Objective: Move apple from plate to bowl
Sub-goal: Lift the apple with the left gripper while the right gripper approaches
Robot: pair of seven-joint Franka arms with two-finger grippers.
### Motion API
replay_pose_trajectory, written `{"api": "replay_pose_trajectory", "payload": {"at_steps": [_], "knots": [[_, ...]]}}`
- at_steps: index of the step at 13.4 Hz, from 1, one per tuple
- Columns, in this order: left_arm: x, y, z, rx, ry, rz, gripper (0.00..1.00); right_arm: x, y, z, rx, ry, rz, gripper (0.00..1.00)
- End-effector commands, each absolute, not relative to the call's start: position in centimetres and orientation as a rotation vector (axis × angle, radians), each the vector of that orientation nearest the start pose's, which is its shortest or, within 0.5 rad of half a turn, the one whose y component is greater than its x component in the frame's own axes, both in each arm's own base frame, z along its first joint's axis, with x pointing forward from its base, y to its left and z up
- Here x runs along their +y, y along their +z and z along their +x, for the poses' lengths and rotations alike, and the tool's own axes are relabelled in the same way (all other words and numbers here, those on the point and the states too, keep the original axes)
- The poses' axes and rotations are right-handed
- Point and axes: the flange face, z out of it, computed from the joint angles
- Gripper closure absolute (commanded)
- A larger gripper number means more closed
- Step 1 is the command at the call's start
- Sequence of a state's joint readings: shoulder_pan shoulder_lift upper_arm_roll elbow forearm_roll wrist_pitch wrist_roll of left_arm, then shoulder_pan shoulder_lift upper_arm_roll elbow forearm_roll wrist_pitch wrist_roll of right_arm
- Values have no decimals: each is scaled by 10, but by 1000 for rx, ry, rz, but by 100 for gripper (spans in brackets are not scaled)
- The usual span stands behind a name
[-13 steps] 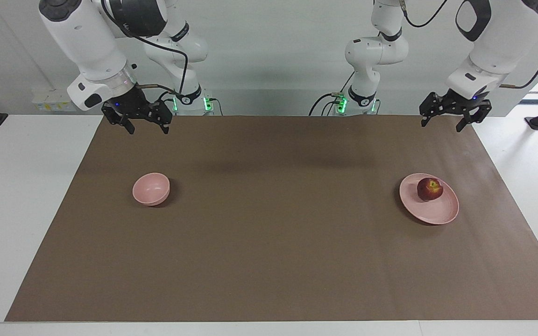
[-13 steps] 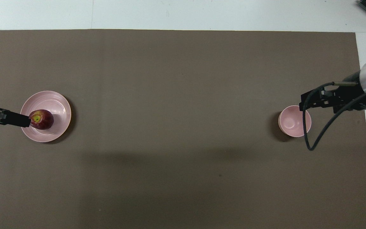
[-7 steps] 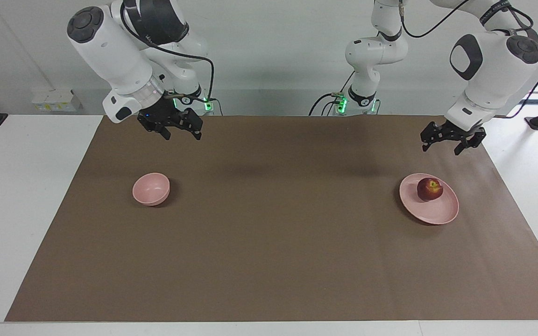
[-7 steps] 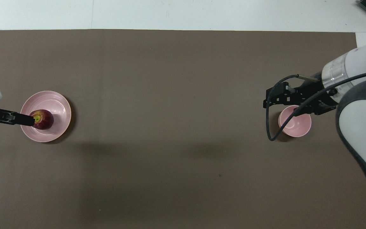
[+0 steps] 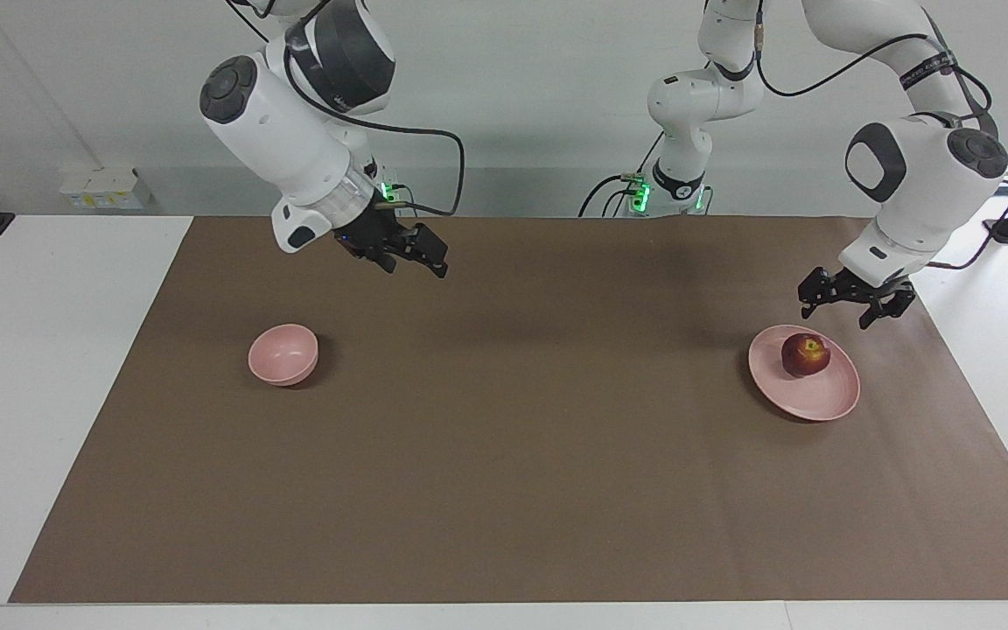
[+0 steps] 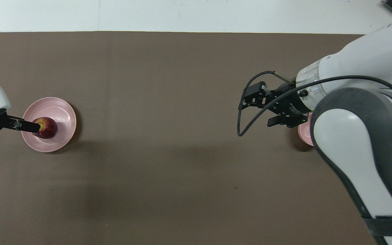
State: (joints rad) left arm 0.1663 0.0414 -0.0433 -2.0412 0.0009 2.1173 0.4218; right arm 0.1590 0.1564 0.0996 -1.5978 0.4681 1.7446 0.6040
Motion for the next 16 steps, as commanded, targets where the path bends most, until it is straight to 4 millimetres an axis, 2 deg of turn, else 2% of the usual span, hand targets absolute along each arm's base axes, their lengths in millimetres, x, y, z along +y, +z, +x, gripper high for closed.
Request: {"api": "replay_pose_trajectory", "payload": {"at_steps": [1,3,4,6,8,11,12,13,14,16], "knots": [[70,398,555,480,-94,-3099,0,209,525,592,698,408,-2450,0],[71,379,557,464,-165,-3088,0,229,523,595,861,419,-2352,0],[71,369,558,462,-200,-3080,0,239,524,594,885,431,-2317,0],[73,358,556,456,-196,-3082,0,259,519,590,919,452,-2290,0],[70,337,547,458,-180,-3086,0,271,520,587,1029,476,-2247,0],[71,336,544,419,-164,-3097,0,286,517,581,1059,496,-2237,0],[72,337,548,402,-173,-3098,21,290,516,581,1084,486,-2223,0],[72,340,551,407,-178,-3096,72,305,510,578,1101,487,-2217,0],[68,343,557,413,-192,-3093,98,314,506,578,1118,469,-2203,0],[71,360,565,361,-250,-3088,100,331,498,578,1160,450,-2175,0]]}}
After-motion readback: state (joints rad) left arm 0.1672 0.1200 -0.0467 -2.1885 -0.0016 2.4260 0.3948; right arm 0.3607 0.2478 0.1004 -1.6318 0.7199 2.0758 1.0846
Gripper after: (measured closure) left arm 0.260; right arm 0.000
